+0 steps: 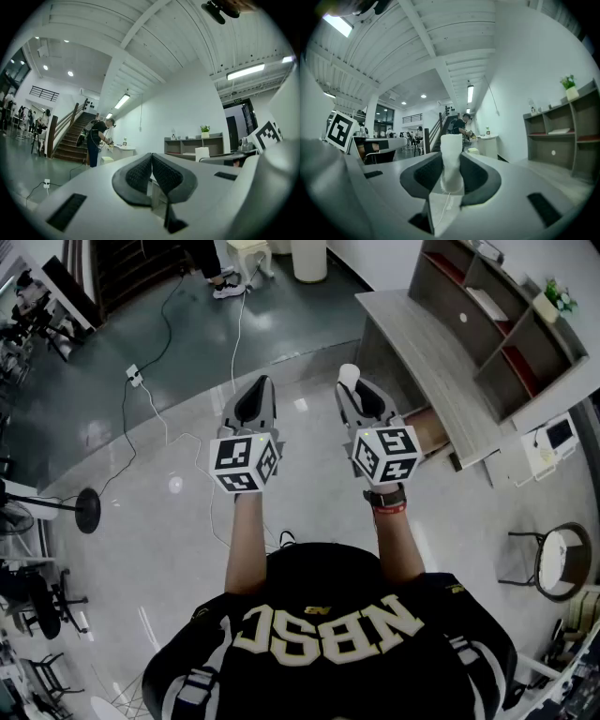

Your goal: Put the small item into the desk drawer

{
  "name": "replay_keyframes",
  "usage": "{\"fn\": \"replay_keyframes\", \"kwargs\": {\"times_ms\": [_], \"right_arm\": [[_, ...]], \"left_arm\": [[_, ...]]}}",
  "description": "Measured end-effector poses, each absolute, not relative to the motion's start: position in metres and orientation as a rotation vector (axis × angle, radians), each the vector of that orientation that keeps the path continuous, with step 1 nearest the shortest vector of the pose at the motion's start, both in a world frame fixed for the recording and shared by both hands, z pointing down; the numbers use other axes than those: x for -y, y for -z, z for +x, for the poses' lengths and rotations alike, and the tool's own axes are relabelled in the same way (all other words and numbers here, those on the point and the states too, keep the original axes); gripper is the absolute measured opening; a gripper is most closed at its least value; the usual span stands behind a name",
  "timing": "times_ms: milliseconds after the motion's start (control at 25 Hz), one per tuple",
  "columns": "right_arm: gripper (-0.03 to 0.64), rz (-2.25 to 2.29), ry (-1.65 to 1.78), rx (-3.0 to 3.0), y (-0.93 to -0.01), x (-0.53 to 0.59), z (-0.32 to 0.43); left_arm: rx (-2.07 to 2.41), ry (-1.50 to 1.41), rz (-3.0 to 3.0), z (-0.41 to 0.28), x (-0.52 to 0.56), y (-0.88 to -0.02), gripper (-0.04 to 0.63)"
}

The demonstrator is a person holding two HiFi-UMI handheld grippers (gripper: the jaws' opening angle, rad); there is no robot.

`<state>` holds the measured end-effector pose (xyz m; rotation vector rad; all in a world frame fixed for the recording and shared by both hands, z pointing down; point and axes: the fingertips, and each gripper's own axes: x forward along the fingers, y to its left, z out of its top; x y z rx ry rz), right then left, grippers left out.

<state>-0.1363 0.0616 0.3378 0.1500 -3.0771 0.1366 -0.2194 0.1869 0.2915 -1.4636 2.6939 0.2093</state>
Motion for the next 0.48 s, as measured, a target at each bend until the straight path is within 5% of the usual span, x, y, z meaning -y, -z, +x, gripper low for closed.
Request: {"fn": "replay_keyframes", "kwargs": {"times_ms": [480], "right_arm": [[0.123,0.202,-0.201,3.099,-0.333,-0.033,-0.085]], "left_arm": [[-2.637,-0.209,-1.545,-0.173,-0.151,-0.286,0.015]]}}
